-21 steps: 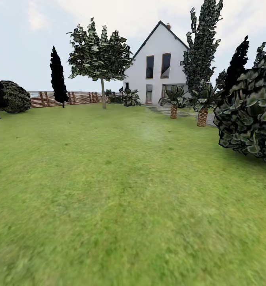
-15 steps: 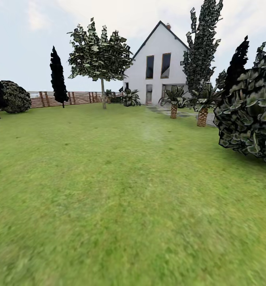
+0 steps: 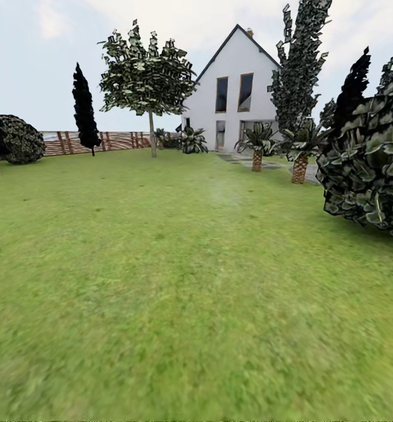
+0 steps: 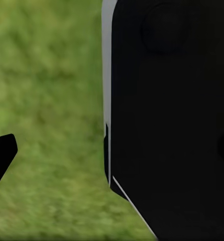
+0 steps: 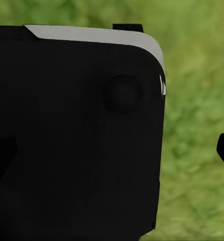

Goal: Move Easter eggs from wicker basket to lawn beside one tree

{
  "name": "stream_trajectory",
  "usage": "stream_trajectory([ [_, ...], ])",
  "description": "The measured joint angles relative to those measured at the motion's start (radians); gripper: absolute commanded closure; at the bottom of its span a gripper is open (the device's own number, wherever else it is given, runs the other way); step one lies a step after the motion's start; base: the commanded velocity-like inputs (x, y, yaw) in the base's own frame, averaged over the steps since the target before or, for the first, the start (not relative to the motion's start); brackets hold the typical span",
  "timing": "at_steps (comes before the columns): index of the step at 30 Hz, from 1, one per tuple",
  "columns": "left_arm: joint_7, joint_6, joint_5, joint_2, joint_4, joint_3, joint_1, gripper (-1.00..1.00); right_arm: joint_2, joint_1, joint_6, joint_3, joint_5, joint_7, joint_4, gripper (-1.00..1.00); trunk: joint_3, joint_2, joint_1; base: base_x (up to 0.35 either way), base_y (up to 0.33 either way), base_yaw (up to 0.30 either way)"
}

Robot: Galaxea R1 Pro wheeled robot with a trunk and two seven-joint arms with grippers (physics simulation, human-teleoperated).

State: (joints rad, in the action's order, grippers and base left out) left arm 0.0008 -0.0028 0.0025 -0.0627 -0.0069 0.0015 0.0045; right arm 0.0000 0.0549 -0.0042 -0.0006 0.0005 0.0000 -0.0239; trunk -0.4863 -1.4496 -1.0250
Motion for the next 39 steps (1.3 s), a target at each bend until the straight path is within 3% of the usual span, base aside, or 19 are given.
stream_trajectory([
  [24,0.0,0.0,0.0,0.0,0.0,0.0,0.0,-1.0,0.0,0.0,0.0,0.0,0.0,0.0,-0.001,-1.0,-0.039,0.0,0.0,0.0,0.0,0.006],
  [39,0.0,0.0,0.0,0.0,0.0,0.0,0.0,-1.0,0.0,0.0,0.0,0.0,0.001,0.0,-0.001,-1.0,-0.054,0.0,0.0,0.0,0.0,0.241],
])
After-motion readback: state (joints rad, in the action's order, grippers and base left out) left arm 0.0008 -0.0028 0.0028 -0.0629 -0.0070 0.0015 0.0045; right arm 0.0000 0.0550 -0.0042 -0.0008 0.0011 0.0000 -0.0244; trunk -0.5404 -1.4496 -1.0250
